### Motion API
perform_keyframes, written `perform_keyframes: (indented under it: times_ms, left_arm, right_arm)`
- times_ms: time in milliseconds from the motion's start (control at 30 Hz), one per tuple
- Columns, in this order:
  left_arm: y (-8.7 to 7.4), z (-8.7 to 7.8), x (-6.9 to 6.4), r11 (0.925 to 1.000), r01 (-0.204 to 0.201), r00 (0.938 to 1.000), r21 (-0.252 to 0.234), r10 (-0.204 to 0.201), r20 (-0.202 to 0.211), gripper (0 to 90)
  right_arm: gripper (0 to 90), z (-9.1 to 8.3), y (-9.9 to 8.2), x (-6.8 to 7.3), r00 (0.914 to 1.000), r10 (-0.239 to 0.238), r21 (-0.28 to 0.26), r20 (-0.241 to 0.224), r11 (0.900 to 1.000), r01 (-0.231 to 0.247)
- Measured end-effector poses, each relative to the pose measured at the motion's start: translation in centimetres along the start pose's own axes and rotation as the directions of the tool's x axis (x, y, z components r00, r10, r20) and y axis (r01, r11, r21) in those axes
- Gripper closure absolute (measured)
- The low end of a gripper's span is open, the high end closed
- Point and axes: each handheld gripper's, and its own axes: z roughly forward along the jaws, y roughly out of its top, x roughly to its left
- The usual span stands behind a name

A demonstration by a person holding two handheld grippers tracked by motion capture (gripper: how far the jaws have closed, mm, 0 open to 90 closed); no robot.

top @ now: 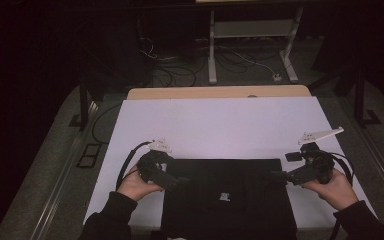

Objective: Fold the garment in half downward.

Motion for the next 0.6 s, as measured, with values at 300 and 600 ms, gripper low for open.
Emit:
perform_keyframes:
  times_ms: [300,600]
  left_arm:
    - [0.5,-0.3,1.3,0.9997,0.023,0.9996,0.001,-0.023,-0.014,0.0]
    - [0.5,-0.5,3.0,0.9987,0.051,0.9985,-0.011,-0.051,-0.021,0.0]
  right_arm:
    - [0.0,0.0,0.6,-1.0,0.9999,0.005,-0.007,0.013,1.0000,-0.005]
    - [0.0,0.4,0.7,-2.3,0.9999,0.014,-0.002,0.000,0.9999,-0.014]
